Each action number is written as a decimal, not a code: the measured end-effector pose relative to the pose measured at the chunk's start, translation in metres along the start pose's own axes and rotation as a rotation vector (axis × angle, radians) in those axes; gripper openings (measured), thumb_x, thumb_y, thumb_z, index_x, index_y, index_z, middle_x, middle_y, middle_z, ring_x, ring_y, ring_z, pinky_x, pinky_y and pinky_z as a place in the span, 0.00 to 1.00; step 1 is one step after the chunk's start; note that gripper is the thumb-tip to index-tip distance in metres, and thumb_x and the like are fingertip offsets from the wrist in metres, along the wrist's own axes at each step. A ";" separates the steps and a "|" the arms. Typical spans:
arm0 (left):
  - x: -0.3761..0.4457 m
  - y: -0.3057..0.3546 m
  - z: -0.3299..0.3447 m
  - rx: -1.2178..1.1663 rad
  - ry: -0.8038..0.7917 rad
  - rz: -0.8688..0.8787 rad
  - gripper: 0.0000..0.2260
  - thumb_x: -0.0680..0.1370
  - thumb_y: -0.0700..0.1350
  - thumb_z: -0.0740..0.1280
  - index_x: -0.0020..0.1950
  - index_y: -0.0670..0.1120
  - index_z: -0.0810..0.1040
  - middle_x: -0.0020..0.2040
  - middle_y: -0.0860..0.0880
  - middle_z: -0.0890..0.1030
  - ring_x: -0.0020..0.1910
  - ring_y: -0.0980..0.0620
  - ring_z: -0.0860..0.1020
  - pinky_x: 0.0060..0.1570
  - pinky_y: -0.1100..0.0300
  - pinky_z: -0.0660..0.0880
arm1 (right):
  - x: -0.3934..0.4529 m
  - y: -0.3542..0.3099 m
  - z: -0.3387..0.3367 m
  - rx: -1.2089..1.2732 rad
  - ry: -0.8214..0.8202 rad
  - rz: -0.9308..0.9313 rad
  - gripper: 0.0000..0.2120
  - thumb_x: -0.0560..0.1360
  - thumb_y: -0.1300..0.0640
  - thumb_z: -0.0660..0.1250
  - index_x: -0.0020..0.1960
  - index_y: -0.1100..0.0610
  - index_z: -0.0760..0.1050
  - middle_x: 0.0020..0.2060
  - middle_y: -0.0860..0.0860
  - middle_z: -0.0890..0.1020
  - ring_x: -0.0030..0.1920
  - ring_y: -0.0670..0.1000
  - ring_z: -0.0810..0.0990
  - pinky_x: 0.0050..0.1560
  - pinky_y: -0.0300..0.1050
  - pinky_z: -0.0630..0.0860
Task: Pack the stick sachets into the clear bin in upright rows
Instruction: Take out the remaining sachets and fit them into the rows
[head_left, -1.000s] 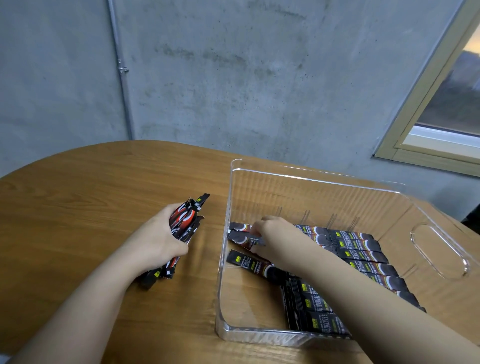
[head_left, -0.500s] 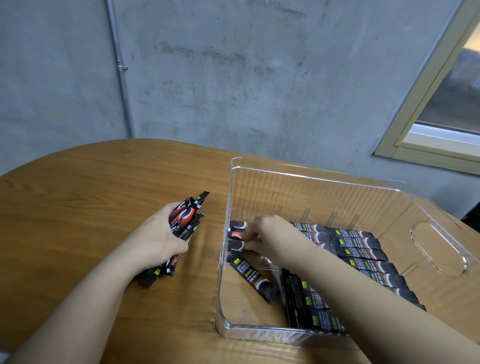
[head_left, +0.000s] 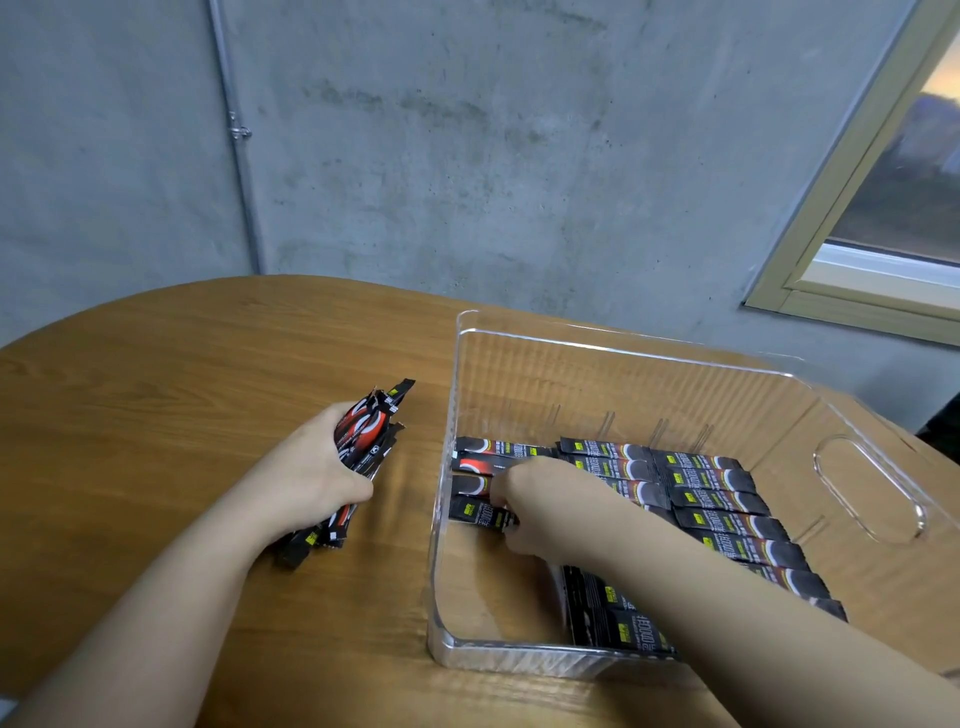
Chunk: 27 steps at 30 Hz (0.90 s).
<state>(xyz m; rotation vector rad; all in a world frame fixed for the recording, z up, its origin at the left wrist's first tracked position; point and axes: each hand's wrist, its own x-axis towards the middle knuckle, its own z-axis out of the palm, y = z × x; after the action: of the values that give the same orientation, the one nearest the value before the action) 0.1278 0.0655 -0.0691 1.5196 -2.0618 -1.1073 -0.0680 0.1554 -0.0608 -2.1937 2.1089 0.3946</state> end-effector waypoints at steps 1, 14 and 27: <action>0.000 0.000 0.000 -0.001 -0.001 0.000 0.31 0.69 0.35 0.70 0.67 0.55 0.66 0.44 0.52 0.79 0.38 0.53 0.79 0.32 0.61 0.70 | 0.002 0.001 0.002 0.005 0.013 0.002 0.04 0.70 0.64 0.62 0.37 0.60 0.68 0.36 0.54 0.70 0.40 0.58 0.71 0.27 0.42 0.61; 0.001 -0.001 0.000 0.008 0.001 -0.006 0.30 0.69 0.36 0.70 0.67 0.55 0.66 0.43 0.51 0.80 0.38 0.50 0.80 0.33 0.61 0.71 | 0.007 0.014 0.007 0.171 0.143 0.035 0.15 0.75 0.59 0.63 0.62 0.59 0.75 0.56 0.55 0.73 0.59 0.57 0.71 0.59 0.50 0.71; 0.004 -0.005 0.000 0.007 -0.001 0.000 0.30 0.68 0.36 0.70 0.67 0.54 0.67 0.44 0.51 0.80 0.39 0.49 0.80 0.34 0.60 0.72 | 0.009 0.011 0.002 0.155 0.098 0.029 0.18 0.80 0.59 0.58 0.69 0.58 0.69 0.66 0.54 0.69 0.65 0.56 0.67 0.65 0.48 0.66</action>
<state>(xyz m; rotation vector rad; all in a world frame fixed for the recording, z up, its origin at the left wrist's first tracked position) 0.1296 0.0616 -0.0736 1.5219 -2.0686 -1.1026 -0.0788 0.1465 -0.0637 -2.1380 2.1414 0.1225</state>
